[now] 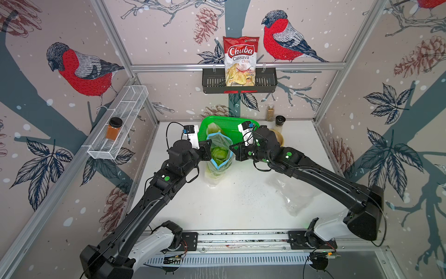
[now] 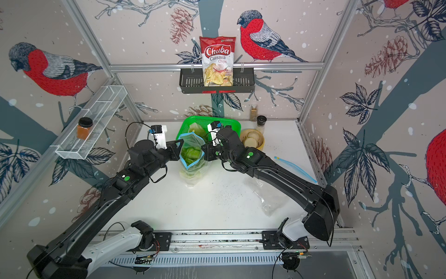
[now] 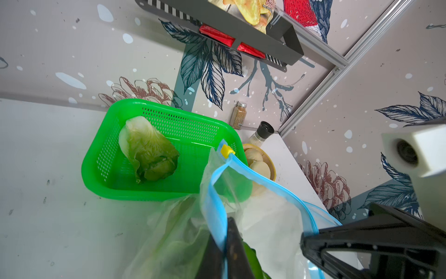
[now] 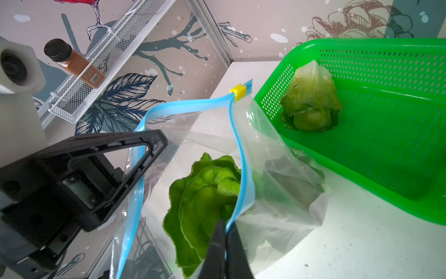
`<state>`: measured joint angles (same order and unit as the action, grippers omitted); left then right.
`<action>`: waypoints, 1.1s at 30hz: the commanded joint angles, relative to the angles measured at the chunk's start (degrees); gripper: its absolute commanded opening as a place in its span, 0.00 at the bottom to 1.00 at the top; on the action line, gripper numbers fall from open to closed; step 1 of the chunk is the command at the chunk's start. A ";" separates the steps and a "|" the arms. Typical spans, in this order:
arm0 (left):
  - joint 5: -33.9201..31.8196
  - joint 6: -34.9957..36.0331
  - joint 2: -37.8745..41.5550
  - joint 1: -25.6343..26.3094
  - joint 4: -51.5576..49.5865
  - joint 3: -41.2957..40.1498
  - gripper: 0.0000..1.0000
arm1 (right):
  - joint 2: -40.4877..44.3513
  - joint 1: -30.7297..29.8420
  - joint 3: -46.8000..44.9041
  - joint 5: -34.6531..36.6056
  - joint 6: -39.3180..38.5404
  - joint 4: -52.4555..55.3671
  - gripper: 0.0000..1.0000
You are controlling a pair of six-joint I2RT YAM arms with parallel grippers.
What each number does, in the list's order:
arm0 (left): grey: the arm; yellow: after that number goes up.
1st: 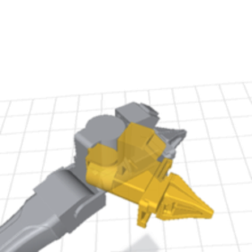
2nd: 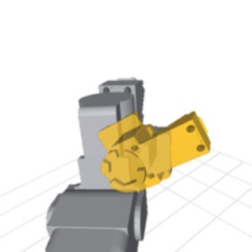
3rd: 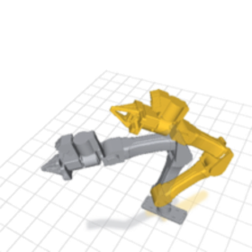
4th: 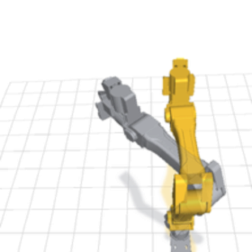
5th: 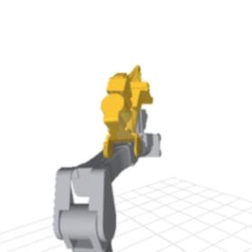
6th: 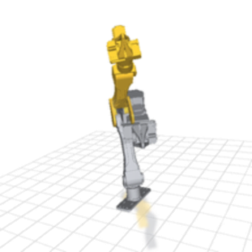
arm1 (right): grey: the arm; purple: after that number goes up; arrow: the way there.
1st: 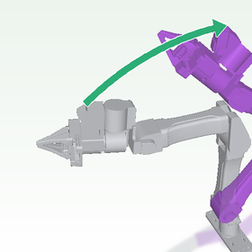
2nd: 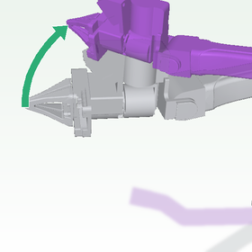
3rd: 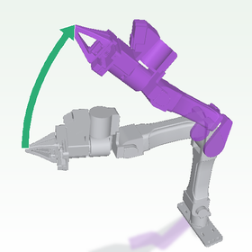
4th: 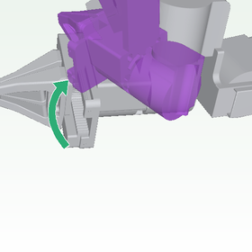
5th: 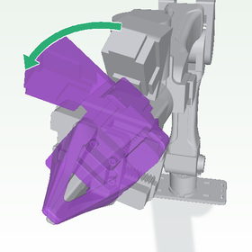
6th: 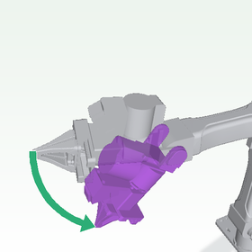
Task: Put the chinese cabbages into a zipper bag and zip it
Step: Adjust the zipper food storage bag at the center of the board.
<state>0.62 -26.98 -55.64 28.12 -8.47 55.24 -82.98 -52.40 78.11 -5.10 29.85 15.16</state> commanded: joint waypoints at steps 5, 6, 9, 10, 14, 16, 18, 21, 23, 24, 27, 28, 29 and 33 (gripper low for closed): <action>-3.38 1.24 0.88 0.00 -7.67 4.93 0.52 | 0.04 -0.58 -1.55 2.13 2.48 -7.21 0.00; -3.75 1.19 1.41 -0.04 -9.07 5.27 0.53 | 0.01 -0.62 -1.62 2.77 2.67 -7.44 0.00; -4.58 1.01 1.80 0.09 -14.64 6.77 0.57 | 0.03 -0.80 -2.34 3.12 3.79 -9.75 0.00; -4.38 0.92 1.70 0.26 -15.93 7.19 0.59 | -0.07 -0.87 -2.31 3.27 3.93 -10.21 0.00; -5.22 1.45 0.53 1.27 -18.50 7.99 0.66 | -0.98 -1.45 -1.00 3.90 3.64 -10.47 0.00; -7.88 1.55 -0.99 1.26 -20.76 8.78 0.66 | -1.25 -1.85 -0.95 3.95 3.71 -11.06 0.00; -7.06 2.29 -2.28 1.37 -20.34 9.31 0.66 | -1.73 -2.32 -0.60 4.31 3.39 -11.02 0.01; -6.47 3.36 -4.70 1.77 -18.95 10.42 0.63 | -2.87 -3.02 0.45 3.94 2.62 -10.39 0.01; -8.04 4.22 -6.69 2.02 -19.03 11.27 0.54 | -2.74 -3.39 0.47 4.20 2.24 -10.53 0.01; -8.54 4.46 -7.30 2.02 -18.79 11.34 0.50 | -2.66 -3.41 0.40 4.10 2.08 -10.87 0.01; -8.55 4.79 -8.43 2.00 -17.05 10.87 0.35 | -1.99 -3.89 0.21 4.62 1.67 -11.29 0.01; -8.21 5.11 -8.61 2.05 -16.00 10.57 0.31 | -1.73 -4.09 0.05 4.88 1.41 -11.30 0.01; -8.01 5.31 -8.68 2.04 -15.05 10.35 0.25 | -1.42 -4.39 -0.10 5.24 1.36 -11.29 0.01; -5.24 7.89 -8.82 2.03 -11.72 10.37 0.08 | -0.02 -6.07 -0.59 7.17 1.09 -11.39 0.02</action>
<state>-7.01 -21.85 -64.40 30.04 -25.23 65.58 -84.03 -57.45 77.62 -0.12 31.68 6.52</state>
